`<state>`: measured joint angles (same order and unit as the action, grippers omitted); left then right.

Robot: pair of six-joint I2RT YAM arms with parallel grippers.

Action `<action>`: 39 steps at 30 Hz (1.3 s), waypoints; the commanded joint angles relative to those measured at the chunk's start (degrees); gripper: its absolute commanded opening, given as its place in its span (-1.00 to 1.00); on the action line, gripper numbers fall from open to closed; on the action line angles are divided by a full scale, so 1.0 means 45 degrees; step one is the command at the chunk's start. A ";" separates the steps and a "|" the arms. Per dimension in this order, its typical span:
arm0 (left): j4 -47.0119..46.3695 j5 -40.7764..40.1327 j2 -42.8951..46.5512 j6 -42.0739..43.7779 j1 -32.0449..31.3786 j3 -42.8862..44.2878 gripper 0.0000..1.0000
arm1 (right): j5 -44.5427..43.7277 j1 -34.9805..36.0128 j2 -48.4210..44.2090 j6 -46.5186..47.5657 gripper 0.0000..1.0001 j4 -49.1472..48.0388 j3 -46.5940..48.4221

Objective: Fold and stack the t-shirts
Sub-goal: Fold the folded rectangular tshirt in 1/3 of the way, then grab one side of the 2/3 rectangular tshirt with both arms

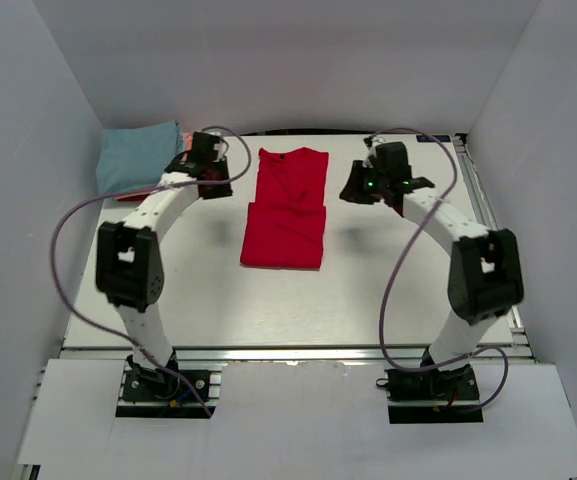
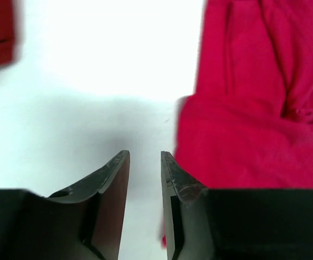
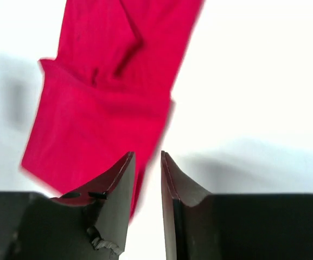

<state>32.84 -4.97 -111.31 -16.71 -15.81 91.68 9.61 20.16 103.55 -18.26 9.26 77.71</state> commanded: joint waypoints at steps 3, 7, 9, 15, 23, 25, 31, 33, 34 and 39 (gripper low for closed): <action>-0.0729 0.1880 0.3071 -0.0912 0.0272 -0.4467 -0.14 | 0.2140 -0.0164 -0.2284 -0.1016 -0.31 0.0564 -0.3021; -0.2722 0.3016 0.4437 -0.2260 0.0272 -0.7301 -0.12 | 0.3038 -0.0125 -0.3107 -0.2634 -0.29 -0.1135 -0.5585; -0.3911 0.3349 0.4695 -0.3001 0.0272 -0.8471 -0.04 | 0.3468 -0.0067 -0.3284 -0.3321 -0.42 -0.2497 -0.6754; -0.5246 0.4075 0.4832 -0.3864 0.0272 -0.9474 -0.03 | 0.3217 0.0363 -0.3030 -0.4105 -0.62 -0.3481 -0.7600; -0.6145 0.4191 0.4559 -0.4430 0.0272 -1.0333 -0.05 | 0.3119 0.0734 -0.2036 -0.4730 -0.50 -0.4418 -0.7621; -0.6263 0.4210 0.4598 -0.4490 0.0272 -1.0354 -0.05 | 0.3022 0.0792 -0.1820 -0.4828 -0.45 -0.4401 -0.7504; -0.5912 0.4210 0.4500 -0.4334 0.0272 -1.0041 -0.06 | 0.2963 0.0988 -0.1156 -0.5043 -0.43 -0.4772 -0.7114; -0.5698 0.4094 0.4520 -0.4275 0.0291 -1.0002 -0.07 | 0.2924 0.1027 -0.0941 -0.5082 -0.43 -0.4772 -0.6919; -0.5638 0.4035 0.4578 -0.4236 0.0291 -1.0021 -0.07 | 0.2905 0.1066 -0.0882 -0.5102 -0.44 -0.4791 -0.6860; -0.4936 0.3684 0.4930 -0.3866 0.0272 -0.9905 -0.07 | 0.2885 0.1066 -0.0667 -0.5180 -0.42 -0.4850 -0.6703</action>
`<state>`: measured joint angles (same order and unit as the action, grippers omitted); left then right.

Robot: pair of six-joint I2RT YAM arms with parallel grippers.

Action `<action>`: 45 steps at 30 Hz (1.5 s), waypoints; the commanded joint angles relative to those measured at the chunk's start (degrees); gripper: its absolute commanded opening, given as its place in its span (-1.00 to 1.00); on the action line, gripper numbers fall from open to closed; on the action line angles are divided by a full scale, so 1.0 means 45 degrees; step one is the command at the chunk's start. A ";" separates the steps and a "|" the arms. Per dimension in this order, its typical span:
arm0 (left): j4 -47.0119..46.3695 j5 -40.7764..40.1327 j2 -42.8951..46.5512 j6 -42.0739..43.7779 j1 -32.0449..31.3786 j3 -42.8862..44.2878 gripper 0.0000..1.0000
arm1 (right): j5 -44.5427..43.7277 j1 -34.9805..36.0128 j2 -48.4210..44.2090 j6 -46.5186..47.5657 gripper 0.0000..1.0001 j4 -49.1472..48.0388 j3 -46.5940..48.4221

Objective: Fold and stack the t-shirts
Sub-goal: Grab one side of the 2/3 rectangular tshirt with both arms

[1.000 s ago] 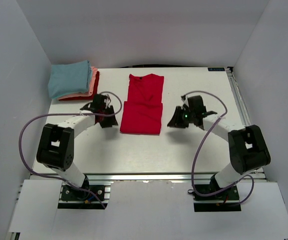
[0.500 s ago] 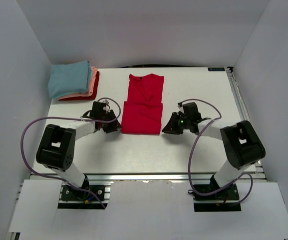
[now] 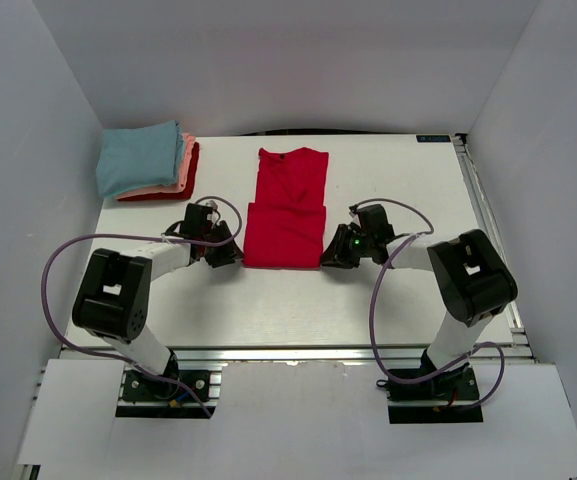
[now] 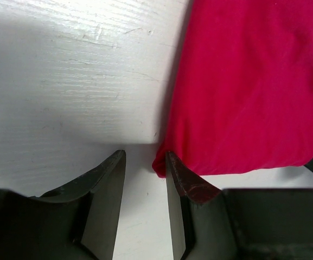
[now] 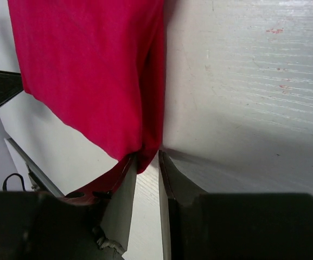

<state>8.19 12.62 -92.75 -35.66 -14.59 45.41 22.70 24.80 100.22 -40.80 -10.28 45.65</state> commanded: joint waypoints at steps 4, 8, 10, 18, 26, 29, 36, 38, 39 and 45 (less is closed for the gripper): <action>0.0779 -0.0403 0.0904 0.0483 0.0000 0.0359 -0.07 | -0.0064 0.0095 0.0072 -0.0212 -0.35 -0.0566 0.0461; 0.0856 -0.0325 0.0865 0.0522 0.0000 0.0397 -0.10 | -0.0024 0.0134 0.0403 -0.0231 -0.39 -0.0566 0.0598; 0.0993 -0.0460 0.0923 0.0541 0.0000 0.0475 -0.11 | -0.0083 0.0154 0.0462 -0.0251 -0.49 -0.0547 0.0598; 0.0799 -0.0149 0.1353 0.0229 0.0000 0.0320 -0.09 | -0.0220 0.0173 0.0443 -0.0270 -1.00 -0.0547 0.0481; -0.0450 0.0495 0.1646 -0.0551 0.0000 -0.0266 -0.08 | -0.0161 0.0173 0.0501 -0.0368 -1.00 -0.0625 0.0442; -0.0939 0.0925 0.1297 -0.0650 0.0000 -0.0520 -0.07 | -0.0103 0.0193 0.0560 -0.0407 -1.00 -0.0683 0.0461; -0.0979 0.0945 0.0729 -0.0533 -0.0195 -0.0755 -0.09 | -0.0044 0.0193 0.0599 -0.0446 -1.00 -0.0703 0.0540; -0.1018 0.0925 0.0592 -0.0513 -0.0215 -0.0716 -0.09 | -0.0024 0.0193 0.0618 -0.0465 -1.00 -0.0703 0.0559; -0.0960 0.0906 0.0418 -0.0513 -0.0273 -0.0677 -0.09 | -0.0025 0.0193 0.0638 -0.0465 -1.00 -0.0703 0.0559; -0.0666 0.0672 0.0260 -0.0376 -0.0371 -0.0637 -0.48 | -0.0044 0.0193 0.0618 -0.0465 -1.00 -0.0684 0.0540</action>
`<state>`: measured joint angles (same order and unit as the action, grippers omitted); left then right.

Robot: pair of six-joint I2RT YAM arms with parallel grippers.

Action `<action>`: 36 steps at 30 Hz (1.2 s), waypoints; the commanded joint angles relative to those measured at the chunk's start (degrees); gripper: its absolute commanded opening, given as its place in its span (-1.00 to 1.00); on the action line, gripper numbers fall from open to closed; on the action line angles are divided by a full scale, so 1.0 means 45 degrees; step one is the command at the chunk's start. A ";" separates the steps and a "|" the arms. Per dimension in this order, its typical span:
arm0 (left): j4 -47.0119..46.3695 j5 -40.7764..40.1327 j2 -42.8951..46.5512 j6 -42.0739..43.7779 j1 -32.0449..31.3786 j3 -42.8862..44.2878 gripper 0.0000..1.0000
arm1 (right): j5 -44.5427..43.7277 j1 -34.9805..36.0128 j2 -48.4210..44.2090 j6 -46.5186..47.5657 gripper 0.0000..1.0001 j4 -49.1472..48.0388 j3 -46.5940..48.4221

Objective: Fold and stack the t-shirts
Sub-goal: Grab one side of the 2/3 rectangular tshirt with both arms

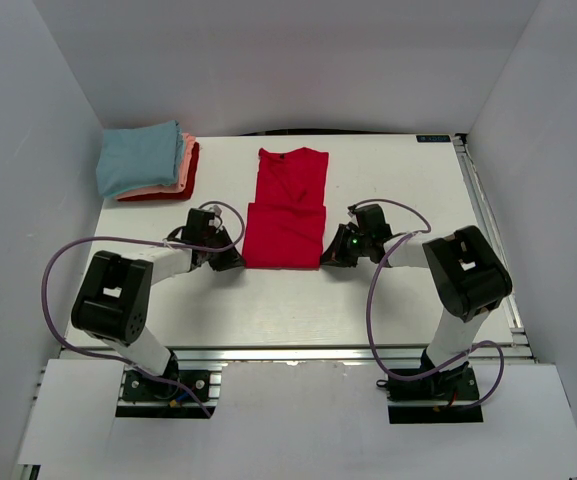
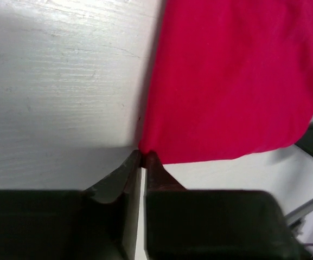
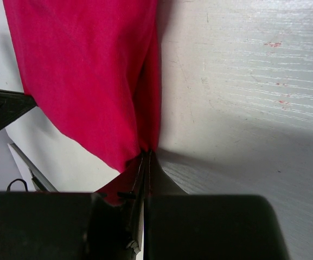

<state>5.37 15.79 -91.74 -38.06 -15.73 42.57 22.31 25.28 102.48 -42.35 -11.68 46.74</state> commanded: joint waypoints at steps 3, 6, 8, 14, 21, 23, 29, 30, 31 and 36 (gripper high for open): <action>0.0154 -0.0480 0.0036 0.0236 -0.0138 0.0013 -1.00 | 0.0082 0.0086 0.0118 -0.0101 -1.00 -0.0353 0.0180; 0.0292 -0.0755 0.0153 0.0412 -0.0158 -0.0006 -1.00 | -0.0015 0.0066 -0.0096 -0.0081 -1.00 -0.0392 -0.0248; 0.0311 -0.0716 0.0309 0.0489 -0.0196 -0.0064 -1.00 | -0.0151 0.0066 -0.0272 -0.0159 -1.00 -0.0451 -0.0522; 0.0897 -0.0970 0.0329 0.1036 -0.0567 -0.0006 -1.00 | -0.0503 0.0047 -0.1131 -0.0491 -1.00 -0.0704 -0.1850; 0.0761 -0.0931 0.0173 0.1017 -0.1036 -0.0026 -1.00 | -0.1421 -0.0070 -0.2477 -0.0940 -1.00 -0.0666 -0.3296; 0.0761 -0.0931 0.0134 0.0978 -0.1153 0.0013 -1.00 | -0.1867 -0.0090 -0.2790 -0.1116 -1.00 -0.0491 -0.3569; 0.0897 -0.1009 -0.0062 0.1076 -0.1583 0.0131 -1.00 | -0.2864 -0.0109 -0.3667 -0.1742 -0.34 0.0154 -0.3961; 0.0897 -0.0990 -0.0062 0.1056 -0.1622 0.0092 -1.00 | -0.2867 -0.0109 -0.3845 -0.1664 -0.05 0.0039 -0.4096; 0.0897 -0.0990 -0.0042 0.1037 -0.1681 0.0053 -1.00 | -0.3002 -0.0109 -0.4079 -0.1393 0.06 0.0308 -0.4059; 0.0975 -0.1107 0.0679 0.0862 -0.2071 -0.0513 -1.00 | -0.2947 -0.0129 -0.5623 0.0033 0.39 0.1383 -0.3553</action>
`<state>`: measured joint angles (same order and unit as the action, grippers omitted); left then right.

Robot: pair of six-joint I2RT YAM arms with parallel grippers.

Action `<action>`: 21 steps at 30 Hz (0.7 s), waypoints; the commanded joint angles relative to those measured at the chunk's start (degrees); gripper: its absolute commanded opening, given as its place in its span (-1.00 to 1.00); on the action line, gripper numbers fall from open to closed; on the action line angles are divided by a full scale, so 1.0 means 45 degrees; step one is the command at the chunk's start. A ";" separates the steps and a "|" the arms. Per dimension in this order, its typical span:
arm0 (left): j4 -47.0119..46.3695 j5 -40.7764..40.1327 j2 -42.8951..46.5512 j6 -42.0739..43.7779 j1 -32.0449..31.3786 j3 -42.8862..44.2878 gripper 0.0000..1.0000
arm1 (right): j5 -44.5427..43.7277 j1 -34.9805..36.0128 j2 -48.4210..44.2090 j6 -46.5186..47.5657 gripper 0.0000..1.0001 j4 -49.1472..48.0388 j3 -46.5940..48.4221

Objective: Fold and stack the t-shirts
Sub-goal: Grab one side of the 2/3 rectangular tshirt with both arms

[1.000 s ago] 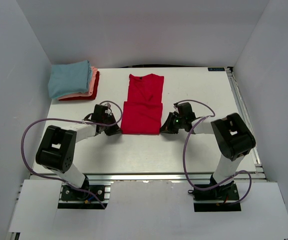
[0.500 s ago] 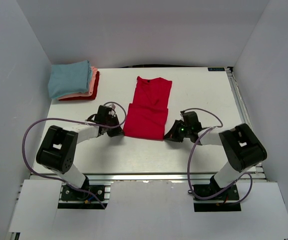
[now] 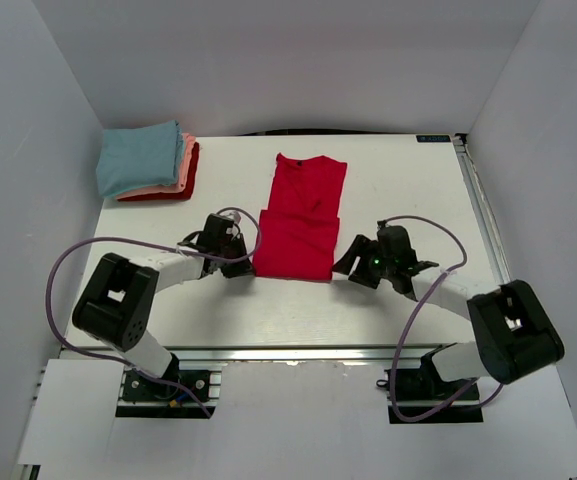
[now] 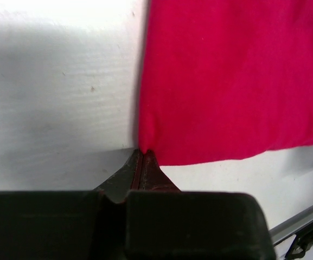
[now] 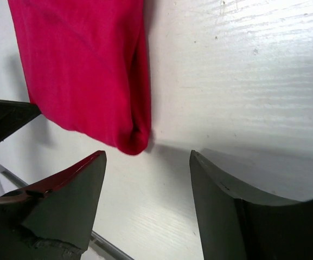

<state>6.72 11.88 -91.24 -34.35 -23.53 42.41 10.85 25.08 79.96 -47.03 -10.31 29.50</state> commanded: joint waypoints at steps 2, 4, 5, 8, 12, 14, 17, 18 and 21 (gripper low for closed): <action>0.0694 -0.0237 0.0938 -0.0159 -0.0609 -0.0655 -1.00 | 0.0203 -0.0085 -0.0680 0.1793 0.41 0.1839 0.0515; 0.0791 -0.0237 0.1115 -0.0354 -0.0806 -0.0909 -1.00 | 0.0614 -0.0105 -0.0563 0.2031 0.42 0.2269 0.0788; 0.0830 -0.0315 0.1232 -0.0452 -0.1058 -0.0987 -1.00 | 0.0732 -0.0085 -0.0447 0.2109 0.41 0.2271 0.0808; 0.0772 -0.0588 0.1759 -0.0823 -0.1469 -0.1338 -1.00 | 0.0986 -0.0105 -0.0271 0.1877 0.40 0.1728 0.0555; 0.0966 -0.1076 0.2248 -0.0864 -0.1549 -0.1515 -1.00 | 0.1162 -0.0085 0.0120 0.0980 0.40 0.0633 0.0145; 0.1278 -0.1194 0.2152 -0.0746 -0.1549 -0.1223 -1.00 | 0.1474 -0.0105 0.0510 0.0705 0.40 0.0202 -0.0011; 0.1280 -0.1116 0.1995 -0.0707 -0.1549 -0.1047 -1.00 | 0.1768 -0.0105 0.1077 0.0159 0.35 -0.0462 -0.0090; 0.1299 -0.1116 0.1975 -0.0668 -0.1549 -0.1008 -1.00 | 0.1710 -0.0105 0.1155 0.0060 0.33 -0.0618 -0.0090; 0.1417 -0.1175 0.1897 -0.0609 -0.1549 -0.0890 -1.00 | 0.1730 -0.0124 0.1410 -0.0447 0.21 -0.0640 -0.0109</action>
<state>11.05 7.92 -83.29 -37.54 -30.39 36.67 18.74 24.75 84.88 -46.39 -12.62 30.35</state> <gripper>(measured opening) 0.009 0.610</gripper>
